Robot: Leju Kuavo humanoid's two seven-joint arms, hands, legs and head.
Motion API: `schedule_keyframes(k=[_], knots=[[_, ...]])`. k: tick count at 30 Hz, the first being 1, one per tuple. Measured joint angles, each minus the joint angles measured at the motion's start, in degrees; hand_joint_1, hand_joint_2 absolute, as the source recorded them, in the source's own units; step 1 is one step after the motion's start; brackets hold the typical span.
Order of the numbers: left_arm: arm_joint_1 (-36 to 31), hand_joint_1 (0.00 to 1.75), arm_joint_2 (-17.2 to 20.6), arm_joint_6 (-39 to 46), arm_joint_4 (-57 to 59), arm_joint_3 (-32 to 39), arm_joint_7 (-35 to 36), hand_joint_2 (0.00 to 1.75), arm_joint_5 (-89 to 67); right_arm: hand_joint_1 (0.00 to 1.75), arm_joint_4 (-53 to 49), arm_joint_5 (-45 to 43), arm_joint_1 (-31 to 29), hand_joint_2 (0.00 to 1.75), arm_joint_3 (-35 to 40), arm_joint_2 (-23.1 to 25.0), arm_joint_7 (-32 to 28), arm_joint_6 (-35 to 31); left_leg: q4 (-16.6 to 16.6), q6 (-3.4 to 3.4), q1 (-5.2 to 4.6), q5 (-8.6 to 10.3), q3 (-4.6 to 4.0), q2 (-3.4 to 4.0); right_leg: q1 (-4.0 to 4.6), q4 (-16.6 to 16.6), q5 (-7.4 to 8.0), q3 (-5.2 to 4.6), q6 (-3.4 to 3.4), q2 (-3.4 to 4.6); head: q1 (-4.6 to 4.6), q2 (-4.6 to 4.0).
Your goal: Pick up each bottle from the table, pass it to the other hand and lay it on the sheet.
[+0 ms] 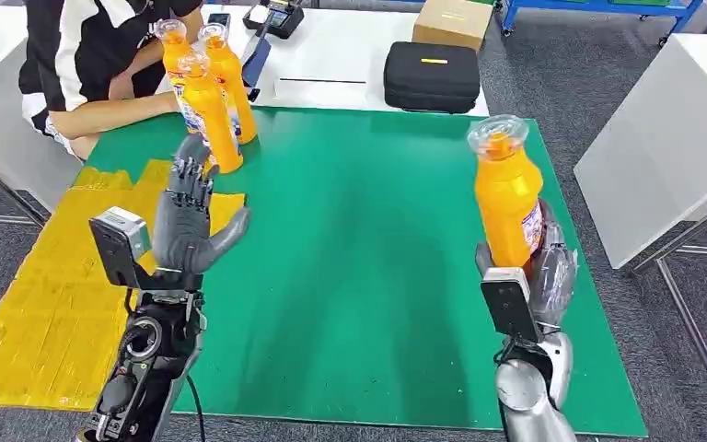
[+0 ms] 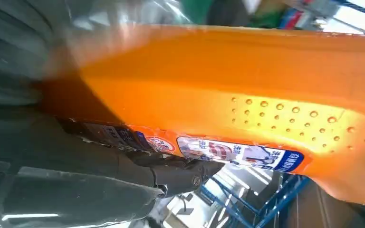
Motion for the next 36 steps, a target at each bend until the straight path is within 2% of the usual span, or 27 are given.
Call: schedule_keyframes(k=[7, 13, 23, 29, 36], knots=[[-0.52, 0.00, 0.02, -1.68, 0.46, -3.37, 1.86, 1.75, 1.09, 1.75, 0.90, -7.74, -4.16, 1.75, 5.14, 2.14, -8.34, -2.30, 0.00, 0.00, 0.00, 0.01, -0.02, 0.02, 0.00, 0.01, 0.03, -0.03, 0.00, 0.02, 0.02, 0.00], [-1.88, 0.00, 0.02, -2.97, 1.97, -5.29, 1.99, 1.75, 2.49, 1.75, 7.92, -11.71, -10.19, 1.75, 12.00, 4.57, -10.85, -0.13, 0.00, -0.03, 0.02, 0.08, -0.03, 0.03, 0.01, 0.06, 0.04, -0.10, -0.02, 0.03, 0.00, 0.00], [-3.03, 0.00, 0.02, -5.22, 2.58, -7.30, 2.21, 1.75, 4.72, 1.75, 18.25, -11.78, -17.73, 1.75, 21.15, 7.39, -11.00, 4.69, 0.00, -0.03, 0.02, 0.08, -0.13, 0.01, 0.01, 0.07, 0.03, -0.13, -0.01, -0.01, 0.02, 0.00], [-3.02, 0.00, 0.02, -6.18, 1.97, -7.80, 2.03, 1.75, 4.46, 1.75, 24.58, -7.59, -21.37, 1.75, 25.49, 7.76, -9.86, 11.11, 0.01, -0.02, 0.02, 0.08, -0.15, 0.01, 0.01, 0.07, 0.04, -0.17, -0.01, 0.00, 0.04, 0.00], [-3.15, 0.00, 0.02, -6.86, 1.07, -7.76, 2.25, 1.75, 4.22, 1.75, 28.09, -6.55, -23.63, 1.75, 29.42, 8.04, -9.82, 16.30, 0.01, -0.02, 0.02, 0.10, -0.17, 0.01, 0.00, 0.07, 0.03, -0.17, -0.01, -0.01, 0.02, 0.00]])
